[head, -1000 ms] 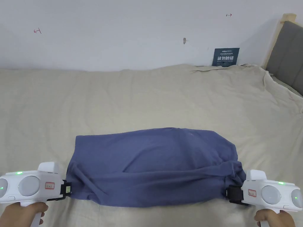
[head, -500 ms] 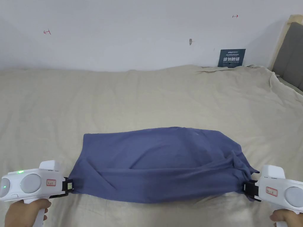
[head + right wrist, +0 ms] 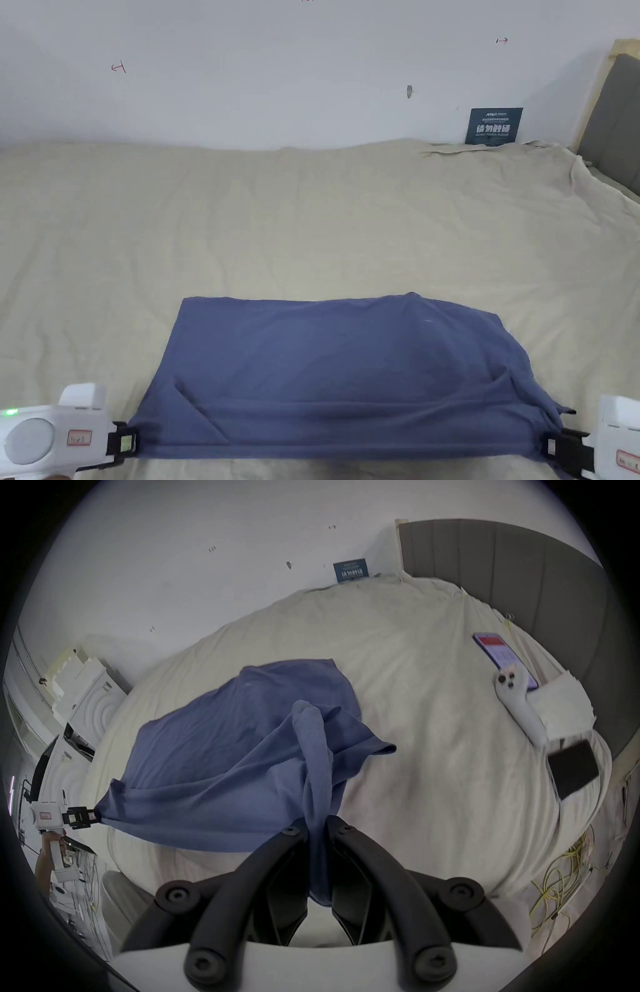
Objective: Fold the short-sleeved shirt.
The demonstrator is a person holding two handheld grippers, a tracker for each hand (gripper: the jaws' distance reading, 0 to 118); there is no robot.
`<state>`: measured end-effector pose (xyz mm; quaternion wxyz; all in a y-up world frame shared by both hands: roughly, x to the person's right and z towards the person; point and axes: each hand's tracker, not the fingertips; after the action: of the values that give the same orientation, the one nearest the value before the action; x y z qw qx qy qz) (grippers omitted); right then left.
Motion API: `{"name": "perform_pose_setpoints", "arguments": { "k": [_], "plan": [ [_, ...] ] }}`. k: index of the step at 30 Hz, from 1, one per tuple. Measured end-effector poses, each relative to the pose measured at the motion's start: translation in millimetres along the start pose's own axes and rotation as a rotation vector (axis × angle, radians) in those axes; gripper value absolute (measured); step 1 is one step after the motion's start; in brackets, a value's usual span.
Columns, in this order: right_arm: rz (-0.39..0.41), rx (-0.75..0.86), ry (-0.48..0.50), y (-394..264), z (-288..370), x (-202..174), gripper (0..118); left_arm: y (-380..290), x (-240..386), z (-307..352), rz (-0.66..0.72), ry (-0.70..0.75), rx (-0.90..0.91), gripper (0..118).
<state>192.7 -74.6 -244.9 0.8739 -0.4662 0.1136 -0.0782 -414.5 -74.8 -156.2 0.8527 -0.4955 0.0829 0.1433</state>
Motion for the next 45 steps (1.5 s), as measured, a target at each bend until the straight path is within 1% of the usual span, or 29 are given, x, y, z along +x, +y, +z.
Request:
{"name": "perform_pose_setpoints", "arguments": {
  "k": [2,10,12,14,15,16,17,18,19,20,21,26,27,29,31,32,33,36,38,40,42,44,45],
  "plan": [
    [-0.006,-0.021,-0.016,-12.2,-6.8,3.9,7,-11.3,-11.6,-17.8,0.02,0.002,-0.016,3],
    [-0.026,-0.1,-0.084,-34.7,-41.7,5.6,7,-29.9,-17.4,-42.0,0.075,0.033,-0.073,3],
    [-0.023,-0.1,-0.094,-35.0,-48.0,12.3,8,-30.3,-16.2,-41.7,0.073,0.041,-0.065,4],
    [-0.004,-0.092,-0.103,-32.1,-44.5,9.2,9,-28.8,-10.4,-37.9,0.066,0.051,-0.065,5],
    [0.011,-0.09,-0.111,-30.3,-44.3,11.3,16,-27.5,-8.7,-36.7,0.061,0.052,-0.066,14],
    [0.033,-0.085,-0.13,-27.8,-41.5,10.8,25,-25.7,-5.8,-35.9,0.053,0.068,-0.076,23],
    [0.044,-0.065,-0.137,-24.6,-36.3,10.1,41,-25.2,0.0,-31.9,0.043,0.082,-0.083,39],
    [0.044,-0.042,-0.133,-21.4,-31.0,10.0,69,-24.4,3.6,-28.6,0.035,0.098,-0.08,69],
    [0.035,0.0,-0.126,-16.8,-25.7,12.0,86,-22.6,5.7,-25.3,0.033,0.106,-0.068,86],
    [0.025,0.038,-0.124,-10.7,-17.6,11.0,97,-20.0,8.0,-20.7,0.029,0.113,-0.045,102],
    [0.021,0.078,-0.114,-4.5,-9.3,9.4,100,-18.9,13.4,-11.7,0.024,0.115,-0.015,112],
    [0.028,0.288,-0.062,31.2,37.8,-3.7,100,3.7,32.4,36.7,0.029,0.066,0.24,112],
    [0.032,0.328,-0.047,33.1,56.9,-25.6,100,8.3,36.4,45.6,0.025,0.057,0.282,112],
    [0.048,0.403,-0.021,42.8,77.1,-39.9,100,18.5,48.8,66.2,0.004,0.058,0.365,112],
    [0.067,0.475,-0.026,48.6,94.2,-55.8,100,26.5,60.5,82.5,-0.014,0.066,0.433,112],
    [0.078,0.52,-0.028,48.9,104.8,-69.2,100,28.6,67.1,90.0,-0.032,0.075,0.474,110],
    [0.088,0.557,-0.032,49.1,109.5,-74.7,100,29.7,72.0,95.6,-0.042,0.089,0.526,107],
    [0.151,0.662,-0.08,46.8,124.5,-99.3,100,27.8,89.9,112.1,-0.085,0.102,0.698,91],
    [0.175,0.717,-0.115,41.9,127.7,-110.5,100,25.3,103.0,118.2,-0.114,0.119,0.783,88],
    [0.191,0.758,-0.122,39.6,129.9,-117.2,99,21.4,112.5,121.4,-0.143,0.122,0.846,86],
    [0.198,0.771,-0.138,34.9,129.9,-123.9,92,19.2,120.2,123.3,-0.158,0.131,0.888,83],
    [0.211,0.786,-0.143,35.4,125.3,-119.0,85,14.2,127.3,123.2,-0.186,0.139,0.93,80],
    [0.216,0.789,-0.142,34.1,124.7,-120.3,62,13.5,129.3,122.0,-0.205,0.144,0.942,70]
  ]
}}
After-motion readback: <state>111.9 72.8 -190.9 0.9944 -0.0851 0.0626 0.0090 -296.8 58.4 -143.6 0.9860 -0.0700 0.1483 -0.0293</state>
